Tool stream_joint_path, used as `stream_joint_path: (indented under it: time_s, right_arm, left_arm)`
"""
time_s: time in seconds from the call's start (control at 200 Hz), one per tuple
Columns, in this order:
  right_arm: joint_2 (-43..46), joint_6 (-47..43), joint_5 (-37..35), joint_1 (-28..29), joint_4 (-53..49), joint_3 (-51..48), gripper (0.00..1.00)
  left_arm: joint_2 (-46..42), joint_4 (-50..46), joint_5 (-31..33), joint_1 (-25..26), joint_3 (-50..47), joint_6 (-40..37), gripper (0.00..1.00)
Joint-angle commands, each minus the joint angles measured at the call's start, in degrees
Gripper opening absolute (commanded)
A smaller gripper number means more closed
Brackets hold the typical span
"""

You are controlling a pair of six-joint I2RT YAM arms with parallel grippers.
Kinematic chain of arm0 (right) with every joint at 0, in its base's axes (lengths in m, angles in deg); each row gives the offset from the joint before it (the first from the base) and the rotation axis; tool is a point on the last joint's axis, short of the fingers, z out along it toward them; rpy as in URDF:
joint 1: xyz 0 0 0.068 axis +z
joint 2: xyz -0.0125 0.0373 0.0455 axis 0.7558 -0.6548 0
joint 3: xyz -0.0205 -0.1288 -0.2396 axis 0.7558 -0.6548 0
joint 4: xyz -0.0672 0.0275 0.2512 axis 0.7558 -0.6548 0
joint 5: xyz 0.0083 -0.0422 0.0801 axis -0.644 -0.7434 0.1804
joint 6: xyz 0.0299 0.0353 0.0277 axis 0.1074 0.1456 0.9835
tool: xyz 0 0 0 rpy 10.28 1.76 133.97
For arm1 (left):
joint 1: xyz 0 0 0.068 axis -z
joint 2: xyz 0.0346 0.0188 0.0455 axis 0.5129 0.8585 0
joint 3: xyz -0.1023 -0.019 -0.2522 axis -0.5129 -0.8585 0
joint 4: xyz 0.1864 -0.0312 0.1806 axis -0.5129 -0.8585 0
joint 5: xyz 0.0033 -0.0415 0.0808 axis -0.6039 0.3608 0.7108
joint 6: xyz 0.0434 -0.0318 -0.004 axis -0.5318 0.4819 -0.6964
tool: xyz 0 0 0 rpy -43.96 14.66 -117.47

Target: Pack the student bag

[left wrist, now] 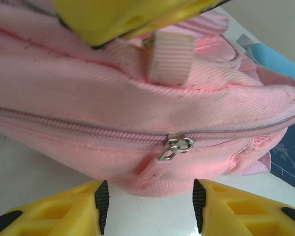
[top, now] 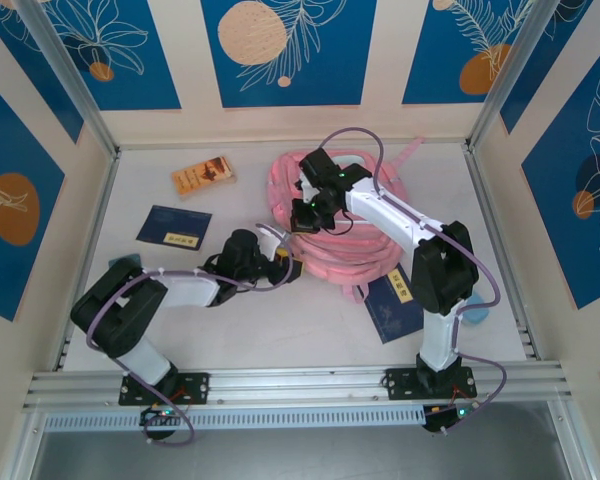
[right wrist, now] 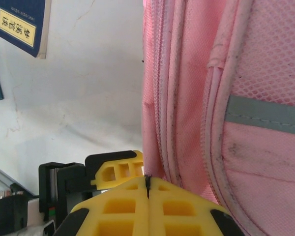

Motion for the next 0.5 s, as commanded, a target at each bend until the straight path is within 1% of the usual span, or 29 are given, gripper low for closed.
stream_joint_path:
  time_s: [0.0,0.045,0.115,0.19,0.27,0.405,0.495]
  right_arm:
    - [3.36,2.12,5.21,-0.52,2.38,-0.14,0.0]
    - [3.36,2.18,5.5,-0.59,2.46,-0.07,0.0]
    - [3.44,2.42,5.52,-0.67,2.42,-0.19,0.0]
    - [3.45,2.66,5.67,-0.73,2.45,-0.4,0.0]
    - [3.57,2.81,5.78,-0.88,2.47,-0.59,0.0]
    - [4.06,3.01,5.52,-1.1,2.49,-1.29,0.0]
    - [4.24,3.1,5.18,-1.36,2.54,-1.71,0.0]
  left_arm:
    - [1.51,3.68,-1.1,1.2,0.93,-3.56,0.48]
    - [1.92,4.34,-0.59,1.22,1.09,-3.48,0.46]
    - [2.33,4.82,0.04,1.18,1.74,-3.59,0.39]
    - [2.57,5.23,0.75,1.27,2.28,-3.55,0.35]
    - [2.45,5.91,1.86,1.24,2.24,-3.67,0.29]
    - [1.91,5.45,2.34,1.27,2.31,-3.83,0.15]
    - [1.36,4.88,4.02,1.23,1.73,-4.09,0.05]
